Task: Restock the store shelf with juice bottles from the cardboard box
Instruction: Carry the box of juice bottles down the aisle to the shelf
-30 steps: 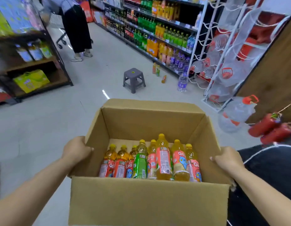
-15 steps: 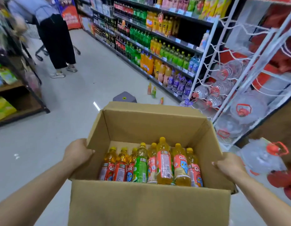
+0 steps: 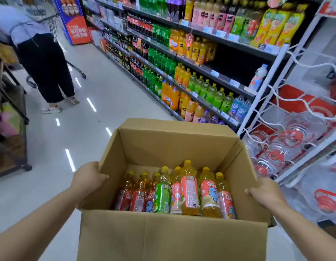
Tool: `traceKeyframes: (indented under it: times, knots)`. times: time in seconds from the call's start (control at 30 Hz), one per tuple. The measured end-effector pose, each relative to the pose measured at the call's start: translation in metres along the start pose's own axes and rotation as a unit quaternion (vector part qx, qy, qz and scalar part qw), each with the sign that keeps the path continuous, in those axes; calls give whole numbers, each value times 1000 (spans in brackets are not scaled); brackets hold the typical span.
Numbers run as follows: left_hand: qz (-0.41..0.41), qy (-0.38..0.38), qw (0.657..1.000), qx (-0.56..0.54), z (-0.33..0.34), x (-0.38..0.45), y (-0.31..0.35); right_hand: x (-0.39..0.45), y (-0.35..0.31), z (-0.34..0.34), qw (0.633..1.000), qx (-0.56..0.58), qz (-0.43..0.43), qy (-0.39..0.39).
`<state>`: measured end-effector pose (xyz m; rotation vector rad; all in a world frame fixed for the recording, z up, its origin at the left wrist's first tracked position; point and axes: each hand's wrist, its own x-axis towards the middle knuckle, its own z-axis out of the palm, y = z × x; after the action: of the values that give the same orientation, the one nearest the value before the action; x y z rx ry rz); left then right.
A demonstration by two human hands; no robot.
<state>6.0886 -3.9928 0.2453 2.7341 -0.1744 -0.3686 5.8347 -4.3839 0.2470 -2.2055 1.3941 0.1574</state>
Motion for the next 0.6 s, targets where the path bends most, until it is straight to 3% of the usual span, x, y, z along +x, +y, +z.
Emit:
traceKeyframes:
  times: [0.33,0.6]
  knots:
    - [15,-5,1000,-8,-24,293,115,245,-180,-14,999,-8,21,29]
    - [-11,18,1000,3,-49,469,178,410,-323,-29,1000,-23,-11,13]
